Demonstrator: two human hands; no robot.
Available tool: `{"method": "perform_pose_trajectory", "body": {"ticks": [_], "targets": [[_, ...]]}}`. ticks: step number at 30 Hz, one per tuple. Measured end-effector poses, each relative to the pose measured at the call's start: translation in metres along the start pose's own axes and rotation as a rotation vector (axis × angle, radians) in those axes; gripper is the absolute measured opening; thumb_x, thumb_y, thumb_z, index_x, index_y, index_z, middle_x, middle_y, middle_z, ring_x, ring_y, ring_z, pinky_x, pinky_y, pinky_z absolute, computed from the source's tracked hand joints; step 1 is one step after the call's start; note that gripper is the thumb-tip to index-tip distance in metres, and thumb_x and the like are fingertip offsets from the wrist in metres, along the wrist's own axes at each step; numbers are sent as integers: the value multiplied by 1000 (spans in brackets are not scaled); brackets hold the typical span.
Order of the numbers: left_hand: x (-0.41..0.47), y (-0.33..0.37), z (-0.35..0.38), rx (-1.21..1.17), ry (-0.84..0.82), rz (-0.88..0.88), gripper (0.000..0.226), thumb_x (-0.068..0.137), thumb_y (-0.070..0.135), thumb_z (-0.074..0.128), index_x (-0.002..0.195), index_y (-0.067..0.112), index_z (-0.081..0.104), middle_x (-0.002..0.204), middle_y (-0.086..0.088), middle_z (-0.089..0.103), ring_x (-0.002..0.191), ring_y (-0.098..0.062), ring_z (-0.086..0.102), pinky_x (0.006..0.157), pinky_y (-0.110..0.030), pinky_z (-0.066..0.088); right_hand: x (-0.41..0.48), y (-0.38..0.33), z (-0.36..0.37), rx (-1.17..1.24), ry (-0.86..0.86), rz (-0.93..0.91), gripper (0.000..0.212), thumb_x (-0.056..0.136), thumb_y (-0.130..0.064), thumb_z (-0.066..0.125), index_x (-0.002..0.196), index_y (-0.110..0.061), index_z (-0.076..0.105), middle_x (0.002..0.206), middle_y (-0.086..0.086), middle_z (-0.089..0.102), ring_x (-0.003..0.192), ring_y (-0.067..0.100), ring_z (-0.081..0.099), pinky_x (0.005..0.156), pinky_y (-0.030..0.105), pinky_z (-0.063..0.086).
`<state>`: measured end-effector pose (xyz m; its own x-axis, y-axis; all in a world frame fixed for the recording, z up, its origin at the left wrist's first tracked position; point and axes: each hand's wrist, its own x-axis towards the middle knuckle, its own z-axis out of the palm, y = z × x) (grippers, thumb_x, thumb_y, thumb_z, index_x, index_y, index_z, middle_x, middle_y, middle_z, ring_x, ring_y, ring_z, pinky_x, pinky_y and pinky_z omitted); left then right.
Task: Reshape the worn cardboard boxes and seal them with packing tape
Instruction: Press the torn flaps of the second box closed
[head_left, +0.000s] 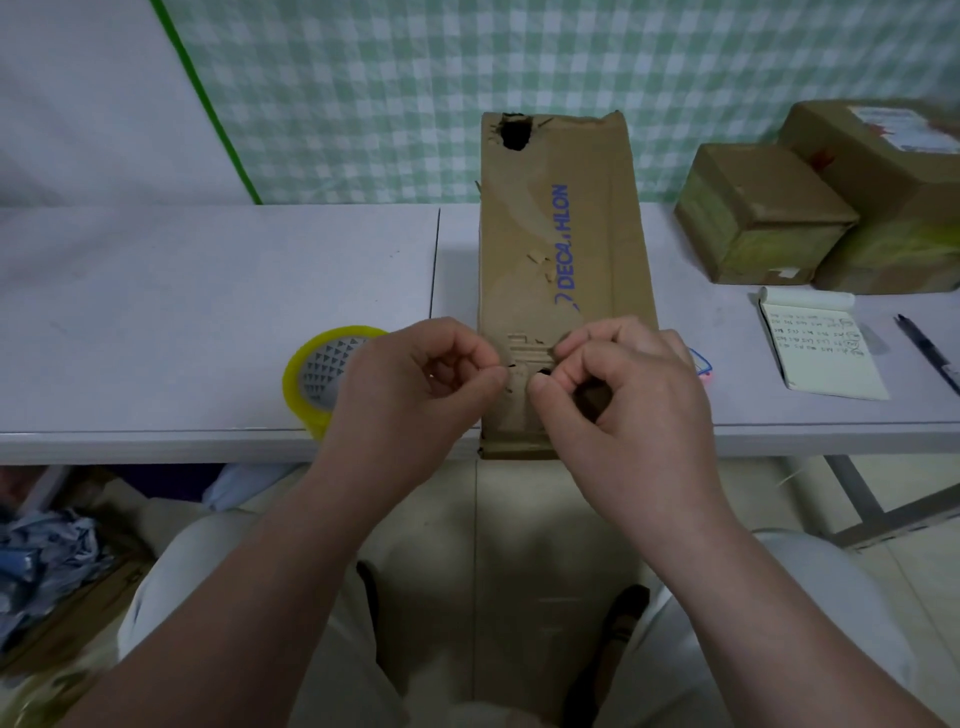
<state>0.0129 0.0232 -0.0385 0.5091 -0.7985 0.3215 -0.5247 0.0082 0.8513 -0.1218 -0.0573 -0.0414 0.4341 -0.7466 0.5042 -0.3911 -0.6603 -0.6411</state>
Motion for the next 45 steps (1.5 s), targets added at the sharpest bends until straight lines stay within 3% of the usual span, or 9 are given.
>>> {"method": "perform_pose_trajectory", "body": {"ticks": [5, 10, 14, 19, 22, 25, 28, 35, 45], "targets": [[-3, 2, 3, 2, 5, -31, 17, 74, 15, 72, 66, 26, 62, 58, 12, 60, 52, 0, 49, 51, -13, 40, -3, -4, 1, -57, 22, -1, 17, 70, -20, 64, 55, -19, 56, 81, -12, 57, 81, 20, 52, 71, 25, 33], [-5, 4, 3, 53, 2, -16, 18, 77, 12, 71, 68, 23, 61, 61, 5, 60, 52, -2, 49, 50, -13, 40, -7, -7, 4, -110, 38, -44, 14, 72, -17, 63, 59, -14, 58, 80, -1, 58, 76, 25, 59, 71, 41, 50], [-6, 6, 0, 58, -74, 8, 12, 81, 16, 70, 76, 25, 63, 61, -1, 56, 51, -3, 44, 51, -12, 37, -12, -4, 3, -82, 29, -70, 14, 76, -22, 64, 64, -14, 60, 84, -1, 57, 78, 23, 60, 75, 45, 51], [-4, 6, -3, 148, -135, 102, 19, 81, 24, 67, 85, 42, 63, 64, 10, 48, 63, -5, 50, 55, -13, 39, -18, -2, 1, -67, 2, -76, 11, 78, -25, 62, 71, -16, 62, 88, -2, 57, 80, 21, 59, 78, 46, 50], [-3, 8, -4, 206, -161, 141, 22, 78, 26, 61, 94, 40, 66, 74, 9, 46, 74, -11, 52, 66, -25, 48, -19, -1, -1, -50, -7, -74, 11, 79, -25, 62, 73, -16, 61, 90, -3, 57, 81, 21, 58, 79, 46, 49], [-3, 12, -6, 245, -209, 160, 27, 78, 26, 58, 101, 38, 66, 77, 11, 44, 75, -6, 51, 70, -20, 47, -21, 0, -2, -50, -11, -86, 12, 80, -28, 60, 75, -17, 60, 90, -4, 56, 81, 19, 57, 79, 44, 48], [-3, 16, -7, 250, -225, 192, 24, 79, 25, 58, 94, 41, 65, 79, 13, 46, 76, -3, 51, 68, -11, 43, -22, 1, -2, -26, -7, -88, 10, 79, -26, 62, 75, -17, 61, 90, -5, 56, 82, 17, 56, 79, 42, 48], [4, 20, -13, 313, -238, 176, 12, 77, 24, 69, 81, 34, 63, 75, 13, 49, 74, -4, 52, 65, -8, 40, -22, 0, -2, -21, -4, -83, 8, 79, -25, 63, 76, -19, 61, 90, -7, 56, 83, 14, 54, 80, 40, 48], [1, 27, -17, 293, -218, 61, 18, 74, 12, 75, 71, 26, 65, 70, 8, 60, 71, -9, 57, 63, -20, 47, -24, 0, -1, -14, -13, -98, 11, 81, -30, 55, 78, -21, 60, 92, -8, 56, 84, 14, 54, 78, 38, 46]]}}
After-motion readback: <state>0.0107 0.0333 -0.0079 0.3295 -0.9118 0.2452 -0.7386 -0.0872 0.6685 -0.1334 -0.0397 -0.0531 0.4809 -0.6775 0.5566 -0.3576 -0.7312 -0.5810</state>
